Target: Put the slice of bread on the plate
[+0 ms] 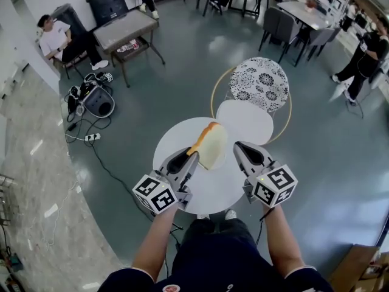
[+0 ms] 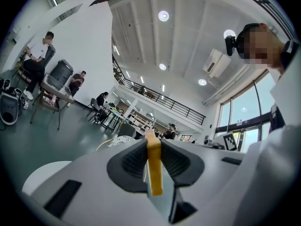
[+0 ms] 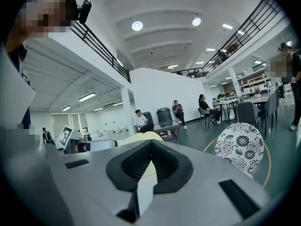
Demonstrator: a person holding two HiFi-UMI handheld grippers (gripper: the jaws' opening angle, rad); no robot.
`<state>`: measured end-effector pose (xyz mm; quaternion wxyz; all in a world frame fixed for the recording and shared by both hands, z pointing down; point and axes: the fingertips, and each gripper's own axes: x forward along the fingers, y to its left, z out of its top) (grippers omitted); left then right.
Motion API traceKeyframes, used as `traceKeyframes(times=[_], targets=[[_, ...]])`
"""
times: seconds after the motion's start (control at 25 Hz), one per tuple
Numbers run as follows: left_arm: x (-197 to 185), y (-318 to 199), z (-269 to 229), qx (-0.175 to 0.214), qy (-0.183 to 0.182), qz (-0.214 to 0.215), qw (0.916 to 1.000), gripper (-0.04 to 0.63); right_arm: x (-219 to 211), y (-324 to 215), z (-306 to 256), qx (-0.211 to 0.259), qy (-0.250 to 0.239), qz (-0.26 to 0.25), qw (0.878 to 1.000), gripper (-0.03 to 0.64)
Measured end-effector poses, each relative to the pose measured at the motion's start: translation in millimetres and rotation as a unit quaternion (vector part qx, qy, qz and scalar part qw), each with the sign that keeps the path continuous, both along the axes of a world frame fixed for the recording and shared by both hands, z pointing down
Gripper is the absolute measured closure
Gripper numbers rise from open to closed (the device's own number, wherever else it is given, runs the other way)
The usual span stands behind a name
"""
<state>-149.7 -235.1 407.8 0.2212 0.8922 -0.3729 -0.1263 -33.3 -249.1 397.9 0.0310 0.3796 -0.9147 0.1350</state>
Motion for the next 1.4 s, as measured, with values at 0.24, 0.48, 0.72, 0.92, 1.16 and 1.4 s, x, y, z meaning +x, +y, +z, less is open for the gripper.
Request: traceKeyframes(times=[0.24, 0.48, 0.72, 0.92, 1.16, 1.4], targets=[[0.5, -1.6, 2.7, -0.008, 0.003, 0.001, 1.0, 0.508, 2.7, -3.3, 3.4, -0.009, -0.001, -0.002, 1.0, 0.611], [1.8, -2.4, 18.0, -0.025, 0.006, -0.003, 0.9997, 0.508, 5.8, -9.9, 11.8, -0.014, -0.003, -0.003, 1.0, 0.611], [0.3, -4.2, 36.0, -0.046, 0.006, -0.002, 0.9989, 0.508, 4.5, -7.2, 21.1, -0.022, 0.003, -0.004, 1.0, 0.611], [7.0, -15.0, 70.1, -0.066, 0.006, 0.01, 0.9978, 0.508, 14.1, -7.9, 45.3, -0.037, 0.016, 0.006, 0.999, 0.611], [15.1, -30.5, 129.8, -0.115, 0.036, 0.03, 0.9923, 0.508, 17.5, -9.9, 82.8, -0.069, 0.036, 0.007, 0.997, 0.611], [10.5, -53.3, 177.4, -0.156, 0.065, 0.023, 0.9854, 0.508, 18.8, -23.5, 111.4, -0.092, 0.047, 0.012, 0.995, 0.611]])
